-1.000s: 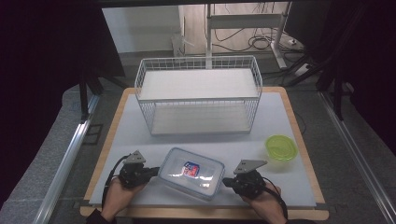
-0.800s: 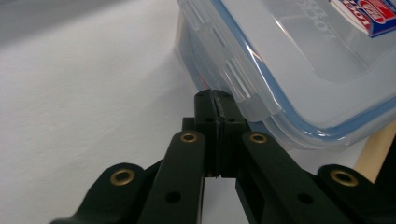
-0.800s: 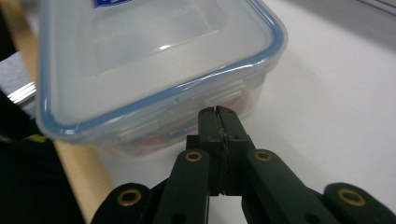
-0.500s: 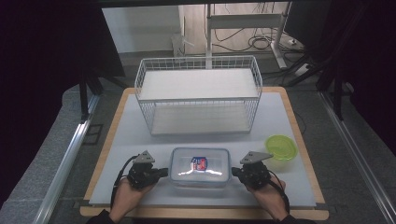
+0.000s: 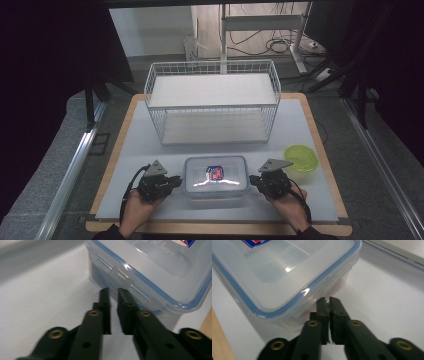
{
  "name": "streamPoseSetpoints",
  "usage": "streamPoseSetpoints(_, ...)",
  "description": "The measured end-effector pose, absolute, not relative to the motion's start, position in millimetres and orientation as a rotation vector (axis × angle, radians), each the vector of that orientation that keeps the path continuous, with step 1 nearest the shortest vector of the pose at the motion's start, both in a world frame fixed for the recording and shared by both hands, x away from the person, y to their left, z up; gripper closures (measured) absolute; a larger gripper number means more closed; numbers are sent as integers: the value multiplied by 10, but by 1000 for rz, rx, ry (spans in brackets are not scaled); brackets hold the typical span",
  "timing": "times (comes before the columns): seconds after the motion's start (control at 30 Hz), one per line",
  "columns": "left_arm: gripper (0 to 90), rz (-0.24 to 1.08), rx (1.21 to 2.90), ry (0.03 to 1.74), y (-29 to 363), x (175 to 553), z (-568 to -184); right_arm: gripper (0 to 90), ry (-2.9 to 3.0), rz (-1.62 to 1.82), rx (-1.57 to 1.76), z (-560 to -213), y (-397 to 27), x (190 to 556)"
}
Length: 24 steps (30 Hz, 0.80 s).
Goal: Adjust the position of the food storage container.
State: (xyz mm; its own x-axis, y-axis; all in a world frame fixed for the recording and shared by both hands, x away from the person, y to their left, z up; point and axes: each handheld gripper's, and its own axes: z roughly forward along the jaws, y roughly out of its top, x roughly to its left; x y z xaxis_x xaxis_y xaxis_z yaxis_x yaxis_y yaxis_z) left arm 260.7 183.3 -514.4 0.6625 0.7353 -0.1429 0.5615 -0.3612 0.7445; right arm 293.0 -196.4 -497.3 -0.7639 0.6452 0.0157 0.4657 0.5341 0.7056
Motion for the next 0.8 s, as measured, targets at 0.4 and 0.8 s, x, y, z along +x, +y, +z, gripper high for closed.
streamPoseSetpoints(0.4,236,423,2107,899,1948,2444,-5173,360,2521,1065,902,-4943,-2151,2876)
streamPoseSetpoints(0.8,62,352,2081,872,2070,2458,-5235,109,2506,1066,854,-4986,-2136,2828)
